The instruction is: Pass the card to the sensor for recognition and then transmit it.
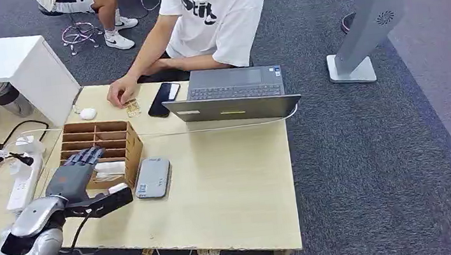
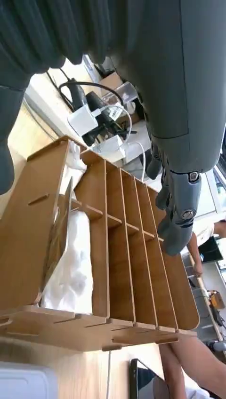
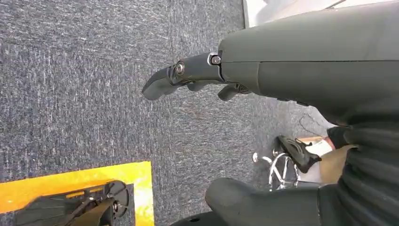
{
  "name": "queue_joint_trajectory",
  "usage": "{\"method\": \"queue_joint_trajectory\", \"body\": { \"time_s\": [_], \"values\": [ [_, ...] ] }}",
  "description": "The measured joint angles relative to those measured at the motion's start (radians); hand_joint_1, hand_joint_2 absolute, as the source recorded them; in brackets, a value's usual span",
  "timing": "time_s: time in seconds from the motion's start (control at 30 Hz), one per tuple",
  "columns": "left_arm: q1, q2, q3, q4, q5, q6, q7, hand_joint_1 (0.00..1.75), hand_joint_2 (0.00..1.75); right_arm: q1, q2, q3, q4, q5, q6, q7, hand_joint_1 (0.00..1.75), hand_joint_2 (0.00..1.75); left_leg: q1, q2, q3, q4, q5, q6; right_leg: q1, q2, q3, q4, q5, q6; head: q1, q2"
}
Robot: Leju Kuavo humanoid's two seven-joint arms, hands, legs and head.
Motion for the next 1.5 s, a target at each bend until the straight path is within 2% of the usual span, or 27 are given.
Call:
{"method": "queue_joint_trajectory", "body": {
  "time_s": [0.13,0.23,0.27,0.3,0.33,0.37,0.4,0.53,0.73,1.07,1.17,1.3,1.43,1.5],
  "values": [
    [-0.006,-0.003,-0.004,0.011,-0.006,0.000,0.000,0.33,1.75,0.000,0.000,-0.001,0.000,0.002,0.000,0.000,0.00,1.75,0.000,0.000,0.000,0.000,0.000,0.000,0.000,0.000,0.000,0.000,0.000,0.000,0.000,0.000],
    [-0.009,-0.003,-0.015,0.019,-0.008,0.000,0.001,0.54,1.75,0.000,0.000,-0.001,0.000,0.004,0.000,0.000,0.00,1.75,0.000,0.000,0.000,0.000,0.000,0.000,0.000,0.000,0.000,0.000,0.000,0.000,0.000,0.000],
    [-0.009,-0.005,-0.016,0.021,-0.010,0.000,0.002,0.56,1.75,0.000,0.000,-0.001,0.000,0.005,0.000,0.000,0.00,1.75,0.000,0.000,0.000,0.000,0.000,0.000,0.000,0.000,0.000,0.000,0.000,0.000,0.000,0.000],
    [-0.009,-0.006,-0.018,0.025,-0.010,0.000,0.002,0.75,1.75,0.000,0.000,-0.001,0.000,0.006,0.002,0.000,0.00,1.75,0.000,0.000,0.000,0.000,0.000,0.000,0.000,0.000,0.000,0.000,0.000,0.000,0.000,0.000],
    [-0.011,-0.007,-0.019,0.028,-0.013,0.000,0.002,1.03,1.75,0.000,0.000,-0.001,0.000,0.007,0.002,0.000,0.00,1.75,0.000,0.000,0.000,0.000,0.000,0.000,0.000,0.000,0.000,0.000,0.000,0.000,0.000,0.000],
    [-0.013,-0.009,-0.021,0.033,-0.016,0.000,0.003,1.41,1.75,0.000,0.000,-0.002,0.000,0.010,0.002,0.000,0.00,1.75,0.000,0.000,0.000,0.000,0.000,0.000,0.000,0.000,0.000,0.000,0.000,0.000,0.000,0.000],
    [-0.013,-0.010,-0.024,0.037,-0.017,0.001,0.003,1.57,1.75,-0.001,0.000,-0.002,0.000,0.011,0.002,0.000,0.00,1.75,0.000,0.000,0.000,0.000,0.000,0.000,0.000,0.000,0.000,0.000,0.000,0.000,0.000,0.000],
    [-0.013,-0.019,-0.033,0.051,-0.029,0.019,0.009,1.75,1.75,-0.001,0.000,-0.006,0.000,0.019,-0.002,-0.002,0.00,1.75,0.000,0.000,0.000,0.000,0.000,0.000,0.000,0.000,0.000,0.000,0.000,0.000,0.000,0.000],
    [-0.017,-0.042,-0.037,0.074,-0.073,0.086,0.021,1.75,1.75,-0.001,0.001,-0.008,0.000,0.031,-0.001,-0.003,0.00,1.75,0.000,0.000,0.000,0.000,0.000,0.000,0.000,0.000,0.000,0.000,0.000,0.000,0.000,0.000],
    [-0.010,-0.106,-0.031,0.108,-0.133,0.217,0.032,1.75,1.75,-0.003,0.005,-0.015,0.000,0.062,0.004,-0.004,0.00,1.75,0.000,-0.001,0.000,0.000,0.000,0.000,0.000,-0.001,0.000,0.000,0.000,0.000,0.000,0.000],
    [-0.005,-0.128,-0.005,0.112,-0.149,0.259,0.017,1.75,1.75,-0.003,0.005,-0.018,0.000,0.074,0.004,-0.006,0.00,1.75,0.000,-0.001,0.000,0.000,0.000,0.000,0.000,0.000,0.000,0.000,0.000,0.000,0.000,0.000],
    [-0.001,-0.155,0.048,0.107,-0.159,0.367,-0.011,1.75,1.75,-0.004,0.005,-0.024,0.000,0.086,0.003,-0.012,0.00,1.75,0.000,-0.001,0.000,0.000,0.000,0.000,0.000,0.000,0.000,0.000,0.000,0.000,0.000,0.000],
    [-0.001,-0.170,0.090,0.089,-0.158,0.396,-0.024,1.75,1.75,-0.004,0.005,-0.026,0.000,0.093,0.000,-0.013,0.00,1.75,0.000,-0.001,0.000,0.000,0.000,0.000,0.000,0.000,0.000,0.000,0.000,0.000,0.000,0.000],
    [0.001,-0.178,0.109,0.074,-0.142,0.451,-0.050,1.75,1.75,-0.004,0.005,-0.027,0.000,0.095,-0.002,-0.015,0.00,1.75,0.000,-0.001,0.000,0.000,0.000,0.000,0.000,0.000,0.000,0.000,0.000,0.000,0.000,0.000]
  ]
}}
